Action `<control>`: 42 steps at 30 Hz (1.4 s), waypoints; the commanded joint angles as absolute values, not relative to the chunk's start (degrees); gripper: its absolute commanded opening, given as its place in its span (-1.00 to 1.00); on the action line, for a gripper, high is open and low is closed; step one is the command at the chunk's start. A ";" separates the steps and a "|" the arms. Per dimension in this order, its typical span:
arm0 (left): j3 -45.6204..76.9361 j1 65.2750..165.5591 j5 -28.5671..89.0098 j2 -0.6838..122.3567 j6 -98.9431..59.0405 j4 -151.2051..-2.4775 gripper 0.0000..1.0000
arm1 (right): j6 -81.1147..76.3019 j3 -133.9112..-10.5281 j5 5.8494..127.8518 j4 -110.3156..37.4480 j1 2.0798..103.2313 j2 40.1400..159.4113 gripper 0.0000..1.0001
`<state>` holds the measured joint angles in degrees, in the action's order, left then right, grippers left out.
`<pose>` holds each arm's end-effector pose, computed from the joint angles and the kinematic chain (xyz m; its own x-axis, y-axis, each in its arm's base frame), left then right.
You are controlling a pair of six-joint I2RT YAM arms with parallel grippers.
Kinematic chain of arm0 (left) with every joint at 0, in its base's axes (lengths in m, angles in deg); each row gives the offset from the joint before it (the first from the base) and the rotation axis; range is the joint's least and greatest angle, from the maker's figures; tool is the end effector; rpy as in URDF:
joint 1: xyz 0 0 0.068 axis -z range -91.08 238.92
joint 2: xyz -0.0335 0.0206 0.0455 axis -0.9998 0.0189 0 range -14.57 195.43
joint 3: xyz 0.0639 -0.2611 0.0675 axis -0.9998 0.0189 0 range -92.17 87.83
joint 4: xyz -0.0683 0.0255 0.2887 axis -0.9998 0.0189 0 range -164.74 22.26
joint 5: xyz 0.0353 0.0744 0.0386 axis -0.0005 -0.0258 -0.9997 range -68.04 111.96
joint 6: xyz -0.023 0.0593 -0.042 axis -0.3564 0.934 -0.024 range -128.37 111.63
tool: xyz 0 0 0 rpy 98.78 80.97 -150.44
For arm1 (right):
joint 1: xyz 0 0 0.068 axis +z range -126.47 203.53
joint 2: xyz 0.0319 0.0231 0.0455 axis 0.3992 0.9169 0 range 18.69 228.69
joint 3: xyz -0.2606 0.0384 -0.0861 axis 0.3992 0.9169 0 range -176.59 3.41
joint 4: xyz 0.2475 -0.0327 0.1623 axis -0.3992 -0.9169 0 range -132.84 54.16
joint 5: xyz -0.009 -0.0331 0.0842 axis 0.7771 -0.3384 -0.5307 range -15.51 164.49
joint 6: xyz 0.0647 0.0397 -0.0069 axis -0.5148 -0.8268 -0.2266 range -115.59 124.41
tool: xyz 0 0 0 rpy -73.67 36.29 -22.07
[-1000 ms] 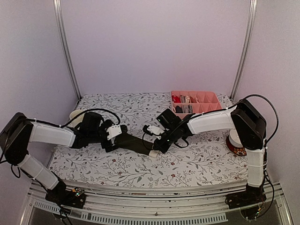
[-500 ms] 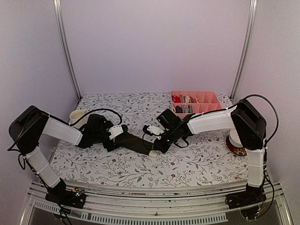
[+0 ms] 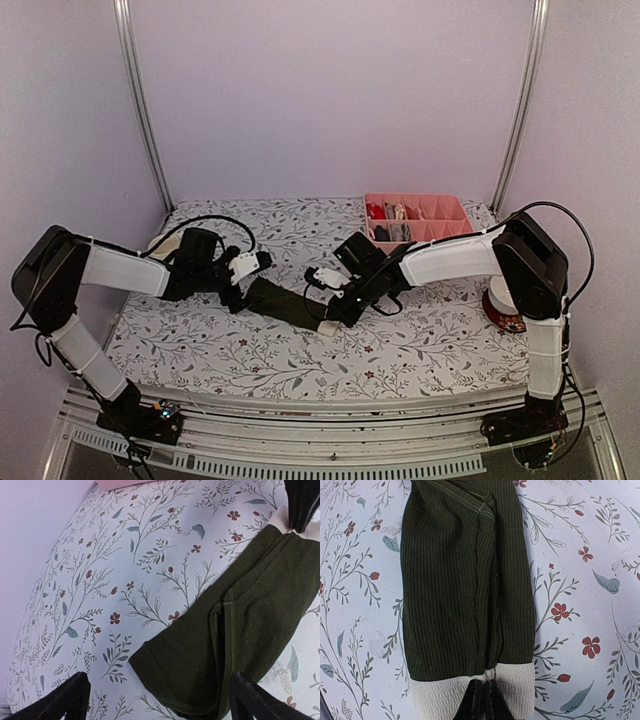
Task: Roll the underwear
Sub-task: Adjust the underwear at the center of the board.
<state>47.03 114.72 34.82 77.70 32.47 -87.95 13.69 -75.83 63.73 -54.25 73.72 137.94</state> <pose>0.3193 -0.1704 0.1126 -0.0413 0.7282 -0.6841 0.8046 0.4302 0.4093 0.2973 0.3755 0.0945 -0.4063 -0.7352 -0.5426 -0.8946 0.4410 0.0724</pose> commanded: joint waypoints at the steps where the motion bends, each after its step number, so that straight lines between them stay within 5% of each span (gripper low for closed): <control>1: 45.95 113.78 36.84 80.39 31.77 -85.49 0.97 | 14.43 -74.55 67.09 -59.66 73.60 140.59 -0.93; 25: 41.72 113.79 25.73 87.43 27.59 -84.87 0.97 | 14.78 -75.41 70.53 -60.85 73.52 140.13 -0.93; 42: 35.12 113.48 34.03 81.47 24.46 -72.82 0.97 | 12.08 -77.24 85.76 -62.73 77.49 130.46 -0.24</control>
<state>38.59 114.44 30.28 84.61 26.37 -77.63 13.36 -76.16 79.99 -60.39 74.99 133.76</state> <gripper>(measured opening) 0.985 0.376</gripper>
